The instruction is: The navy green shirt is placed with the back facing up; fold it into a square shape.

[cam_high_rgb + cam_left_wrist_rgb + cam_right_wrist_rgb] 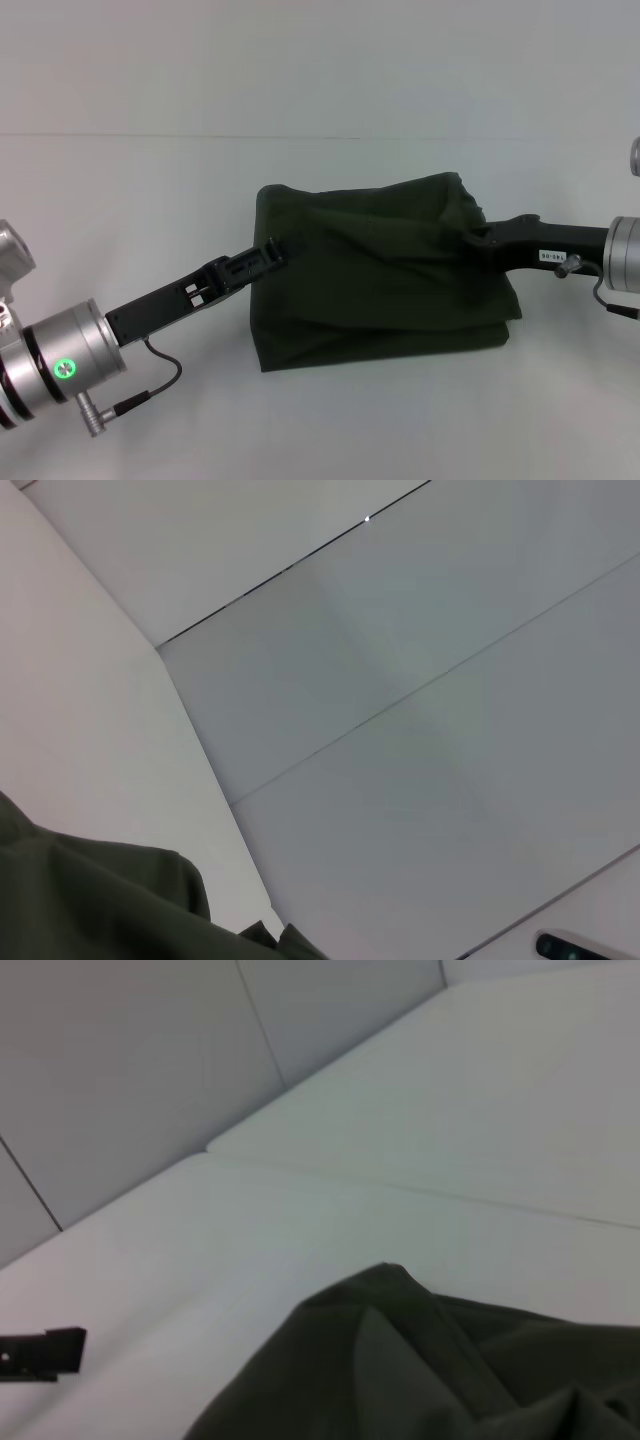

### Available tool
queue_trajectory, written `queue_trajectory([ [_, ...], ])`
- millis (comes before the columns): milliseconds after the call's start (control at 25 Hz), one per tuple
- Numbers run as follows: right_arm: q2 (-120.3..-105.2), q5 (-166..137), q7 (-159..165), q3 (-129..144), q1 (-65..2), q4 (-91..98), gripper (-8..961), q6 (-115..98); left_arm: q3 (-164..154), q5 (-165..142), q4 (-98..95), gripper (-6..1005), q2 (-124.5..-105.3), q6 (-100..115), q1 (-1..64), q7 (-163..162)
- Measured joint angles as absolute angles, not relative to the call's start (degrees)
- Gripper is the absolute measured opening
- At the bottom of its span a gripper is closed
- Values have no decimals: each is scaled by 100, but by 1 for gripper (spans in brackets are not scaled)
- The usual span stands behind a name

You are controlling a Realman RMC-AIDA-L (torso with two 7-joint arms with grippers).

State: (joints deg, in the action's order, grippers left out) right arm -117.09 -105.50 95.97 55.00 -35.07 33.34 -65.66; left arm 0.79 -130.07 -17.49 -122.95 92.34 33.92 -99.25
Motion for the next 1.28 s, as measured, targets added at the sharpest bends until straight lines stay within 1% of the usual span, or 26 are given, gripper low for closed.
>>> queue_trajectory([
  [200, -11718, -10692, 9604, 5496, -3440, 3323, 40, -6586, 79, -13007, -1749, 888, -12296, 9234, 3392, -9936],
  [520, -11782, -10666, 9607, 5318, -3222, 3354, 49, -7147, 72, -13007, -1749, 888, -12289, 9172, 3430, -9945],
  [840, -11770, -10801, 9607, 5330, -3155, 3322, 57, -7642, 75, -13007, -1749, 888, -12266, 9086, 3471, -9947],
  [1040, -11773, -10990, 9606, 5317, -3155, 3322, 171, -7738, 72, -13007, -1736, 887, -12262, 8981, 3513, -9934],
  [1280, -11765, -10962, 9620, 4915, -3139, 3278, 395, -7834, 70, -13007, -1728, 887, -12260, 8879, 3564, -9920],
])
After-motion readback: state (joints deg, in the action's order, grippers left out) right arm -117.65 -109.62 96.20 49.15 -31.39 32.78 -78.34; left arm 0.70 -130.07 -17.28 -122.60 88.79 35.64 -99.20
